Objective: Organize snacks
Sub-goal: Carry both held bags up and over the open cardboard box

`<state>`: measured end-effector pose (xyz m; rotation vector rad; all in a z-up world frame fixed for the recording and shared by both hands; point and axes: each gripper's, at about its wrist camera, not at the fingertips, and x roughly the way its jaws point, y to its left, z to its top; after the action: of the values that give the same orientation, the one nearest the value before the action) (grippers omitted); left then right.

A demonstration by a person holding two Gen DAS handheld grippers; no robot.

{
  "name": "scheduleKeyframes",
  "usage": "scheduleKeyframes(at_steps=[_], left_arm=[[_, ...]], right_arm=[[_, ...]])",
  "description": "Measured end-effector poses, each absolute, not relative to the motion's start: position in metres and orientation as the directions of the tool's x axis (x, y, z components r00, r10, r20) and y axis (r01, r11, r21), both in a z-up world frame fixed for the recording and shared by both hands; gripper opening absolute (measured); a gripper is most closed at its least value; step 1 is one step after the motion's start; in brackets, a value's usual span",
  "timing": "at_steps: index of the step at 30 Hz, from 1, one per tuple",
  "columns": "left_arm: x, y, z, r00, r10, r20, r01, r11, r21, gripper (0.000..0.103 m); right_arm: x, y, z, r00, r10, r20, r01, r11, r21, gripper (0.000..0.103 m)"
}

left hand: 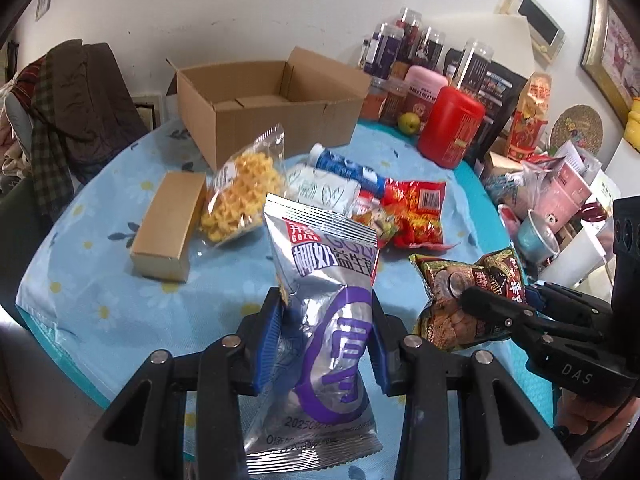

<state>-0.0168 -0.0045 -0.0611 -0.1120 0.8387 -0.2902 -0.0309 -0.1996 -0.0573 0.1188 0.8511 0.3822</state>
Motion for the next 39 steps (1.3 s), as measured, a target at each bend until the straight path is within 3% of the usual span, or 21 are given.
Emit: scheduleKeyframes(at_steps=[18, 39], left_arm=[[0.02, 0.003, -0.006, 0.714, -0.286, -0.639, 0.208, 0.958, -0.196, 0.039], [0.147, 0.011, 0.058, 0.781, -0.259, -0.568, 0.232, 0.965, -0.122, 0.039]], right_arm=[[0.003, -0.187, 0.013, 0.654, 0.444, -0.612, -0.389, 0.892, 0.231, 0.033], [0.124, -0.165, 0.081, 0.724, 0.468, -0.507, -0.446, 0.878, 0.174, 0.033]])
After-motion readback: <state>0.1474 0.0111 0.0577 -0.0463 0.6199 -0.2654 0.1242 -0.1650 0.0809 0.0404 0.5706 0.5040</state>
